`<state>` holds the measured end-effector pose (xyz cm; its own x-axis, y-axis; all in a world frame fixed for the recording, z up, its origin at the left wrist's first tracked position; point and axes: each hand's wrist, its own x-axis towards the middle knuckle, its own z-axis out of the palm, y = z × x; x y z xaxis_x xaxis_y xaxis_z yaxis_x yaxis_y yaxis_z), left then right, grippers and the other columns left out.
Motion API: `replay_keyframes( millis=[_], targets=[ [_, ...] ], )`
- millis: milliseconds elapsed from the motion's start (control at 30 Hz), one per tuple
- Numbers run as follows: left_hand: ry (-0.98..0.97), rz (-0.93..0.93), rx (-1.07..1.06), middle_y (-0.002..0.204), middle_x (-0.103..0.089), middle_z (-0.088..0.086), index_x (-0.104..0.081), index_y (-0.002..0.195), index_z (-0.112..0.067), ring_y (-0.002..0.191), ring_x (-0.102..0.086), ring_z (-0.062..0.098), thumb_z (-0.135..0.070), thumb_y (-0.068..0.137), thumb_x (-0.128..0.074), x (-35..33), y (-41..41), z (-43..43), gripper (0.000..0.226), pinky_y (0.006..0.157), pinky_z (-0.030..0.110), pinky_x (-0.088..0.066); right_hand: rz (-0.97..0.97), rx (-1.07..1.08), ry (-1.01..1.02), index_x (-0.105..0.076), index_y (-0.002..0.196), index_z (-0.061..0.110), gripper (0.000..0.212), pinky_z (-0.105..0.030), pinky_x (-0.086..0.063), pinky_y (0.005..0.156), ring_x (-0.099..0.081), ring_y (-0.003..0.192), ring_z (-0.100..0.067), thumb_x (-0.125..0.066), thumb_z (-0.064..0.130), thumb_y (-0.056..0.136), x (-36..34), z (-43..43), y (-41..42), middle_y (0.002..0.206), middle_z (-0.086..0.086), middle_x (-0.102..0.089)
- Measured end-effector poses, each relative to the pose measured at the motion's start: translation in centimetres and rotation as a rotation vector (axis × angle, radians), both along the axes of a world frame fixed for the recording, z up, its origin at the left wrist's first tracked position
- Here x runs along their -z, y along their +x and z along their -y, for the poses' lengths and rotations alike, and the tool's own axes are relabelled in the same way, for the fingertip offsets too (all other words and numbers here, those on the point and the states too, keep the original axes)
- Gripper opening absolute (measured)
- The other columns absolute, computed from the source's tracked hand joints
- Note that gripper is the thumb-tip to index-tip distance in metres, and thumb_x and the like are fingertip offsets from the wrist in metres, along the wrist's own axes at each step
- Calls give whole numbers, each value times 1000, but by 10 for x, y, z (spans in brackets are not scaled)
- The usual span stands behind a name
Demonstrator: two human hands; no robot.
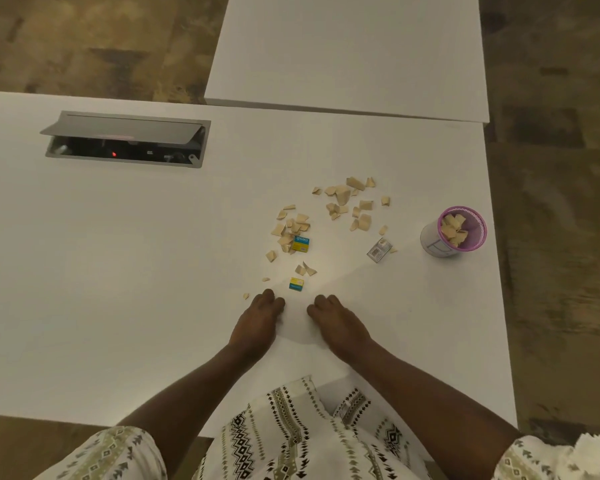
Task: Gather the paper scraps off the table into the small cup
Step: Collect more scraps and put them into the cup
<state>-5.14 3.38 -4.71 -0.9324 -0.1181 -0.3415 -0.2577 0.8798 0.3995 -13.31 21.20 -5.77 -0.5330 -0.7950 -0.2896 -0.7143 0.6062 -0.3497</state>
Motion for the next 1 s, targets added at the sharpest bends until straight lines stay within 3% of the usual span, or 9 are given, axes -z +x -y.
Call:
replay_keyframes(
  millis=[100, 167, 233, 300, 367, 433, 600, 867, 1000],
  targets=[
    [91, 11, -181, 94, -53, 7, -56, 86, -11, 86, -52, 26, -2, 87, -50, -2, -9, -3, 11, 65, 32, -44, 230, 462, -160, -67, 96, 11, 19, -31, -44, 73, -57, 91, -25, -52, 1, 89, -3, 0, -18, 99, -8, -62],
    [173, 12, -364, 91, -53, 3, -56, 80, -15, 80, -51, 23, 1, 85, -48, -3, -16, -5, 19, 61, 26, -37, 406, 777, -284, -71, 86, 13, 16, -10, -42, 70, -61, 84, -12, -59, 3, 86, -9, -3, -32, 91, 0, -69],
    [256, -6, -527, 90, -56, 3, -61, 77, -15, 77, -54, 21, 6, 84, -47, -4, -23, -8, 26, 62, 26, -39, 531, 966, -341, -73, 83, 20, 10, -2, -38, 68, -60, 81, 1, -68, 12, 85, -14, -8, -46, 86, 12, -71],
    [314, -26, -626, 90, -60, 6, -66, 78, -12, 77, -58, 23, 8, 81, -52, -8, -32, -13, 25, 67, 31, -47, 679, 1115, -423, -74, 83, 21, 3, -14, -46, 70, -63, 79, -4, -73, 18, 84, -19, -15, -57, 85, 11, -72],
    [347, -33, -680, 92, -64, 9, -69, 81, -9, 82, -61, 24, 7, 80, -56, -12, -42, -19, 21, 72, 32, -49, 832, 1240, -526, -74, 86, 18, 6, -31, -54, 73, -66, 79, -16, -75, 13, 84, -24, -21, -66, 91, -6, -74],
    [390, -26, -720, 94, -67, 7, -70, 82, -10, 86, -62, 22, 3, 80, -59, -19, -54, -29, 18, 76, 33, -51, 895, 1294, -605, -72, 89, 14, 8, -37, -56, 76, -66, 79, -19, -74, 7, 85, -31, -28, -75, 94, -14, -73],
    [538, -30, -769, 97, -71, 5, -70, 86, -12, 93, -67, 22, 0, 83, -57, -40, -99, -65, 19, 89, 44, -55, 808, 1307, -695, -72, 88, 18, 8, -38, -59, 79, -68, 85, -18, -74, 10, 86, -54, -52, -102, 96, -5, -74],
    [717, -87, -702, 94, -70, 2, -71, 90, -14, 91, -66, 22, -1, 83, -56, -71, -197, -150, 21, 82, 39, -59, 612, 1489, -809, -74, 95, 22, 10, -37, -60, 86, -68, 99, -21, -75, 21, 86, -80, -116, -164, 103, -1, -73],
    [717, -121, -613, 82, -65, -4, -69, 86, -14, 80, -62, 18, 1, 81, -59, -87, -240, -192, 19, 73, 32, -54, 484, 1567, -774, -73, 84, 20, 6, -43, -60, 86, -70, 98, -27, -72, 14, 81, -83, -138, -195, 99, -4, -74]
  ],
)
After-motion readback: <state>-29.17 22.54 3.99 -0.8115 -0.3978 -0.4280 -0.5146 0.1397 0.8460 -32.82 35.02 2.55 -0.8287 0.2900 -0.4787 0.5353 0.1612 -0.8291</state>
